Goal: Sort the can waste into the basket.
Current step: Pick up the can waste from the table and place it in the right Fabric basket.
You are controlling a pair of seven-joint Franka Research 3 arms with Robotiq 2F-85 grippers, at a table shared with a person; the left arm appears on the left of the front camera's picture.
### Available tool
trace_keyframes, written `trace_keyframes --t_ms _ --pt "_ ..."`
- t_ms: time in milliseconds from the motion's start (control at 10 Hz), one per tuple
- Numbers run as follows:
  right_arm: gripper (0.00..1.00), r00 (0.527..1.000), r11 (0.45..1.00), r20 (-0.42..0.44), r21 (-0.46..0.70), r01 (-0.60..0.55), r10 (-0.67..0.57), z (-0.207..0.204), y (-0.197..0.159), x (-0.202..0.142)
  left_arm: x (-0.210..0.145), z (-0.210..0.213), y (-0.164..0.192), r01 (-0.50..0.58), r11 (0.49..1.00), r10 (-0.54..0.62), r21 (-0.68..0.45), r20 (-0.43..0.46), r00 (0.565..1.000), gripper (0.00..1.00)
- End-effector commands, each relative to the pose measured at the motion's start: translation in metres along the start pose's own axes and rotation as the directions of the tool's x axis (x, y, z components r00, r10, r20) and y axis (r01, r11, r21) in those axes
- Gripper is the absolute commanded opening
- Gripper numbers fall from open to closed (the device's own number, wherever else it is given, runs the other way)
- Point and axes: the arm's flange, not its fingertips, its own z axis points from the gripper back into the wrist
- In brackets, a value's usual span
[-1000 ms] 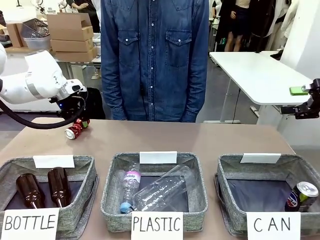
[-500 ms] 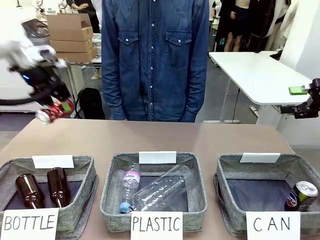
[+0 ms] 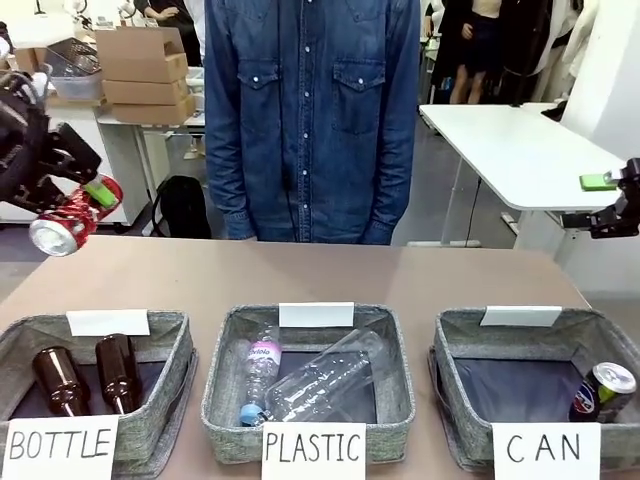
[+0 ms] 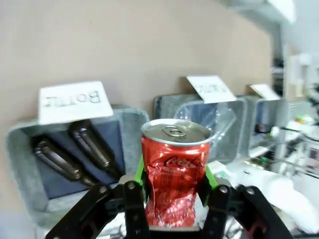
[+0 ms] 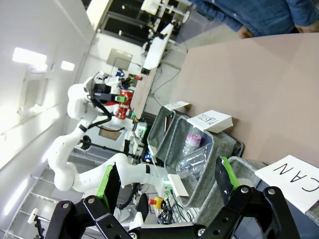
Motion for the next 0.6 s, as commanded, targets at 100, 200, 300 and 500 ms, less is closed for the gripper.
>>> trace_keyframes --t_ms 100,200,300,500 --pt "1.0 1.0 1.0 0.004 0.004 -0.015 0.015 -0.0011 -0.0004 -0.0002 0.0446 -0.0022 0.0067 -0.001 0.999 0.003 0.049 -0.039 0.999 0.38" --pt "1.0 1.0 1.0 0.004 0.004 -0.015 0.015 -0.0011 -0.0004 -0.0002 0.0446 -0.0022 0.0067 -0.001 0.999 0.003 0.049 -0.039 0.999 0.38" --pt "1.0 1.0 1.0 0.004 0.004 -0.015 0.015 -0.0011 -0.0004 -0.0002 0.0446 -0.0022 0.0067 -0.001 0.999 0.003 0.049 -0.039 0.999 0.38" --pt "1.0 1.0 1.0 0.004 0.004 -0.015 0.015 -0.0011 -0.0004 -0.0002 0.0446 -0.0022 0.0067 -0.001 0.999 0.003 0.049 -0.039 0.999 0.38"
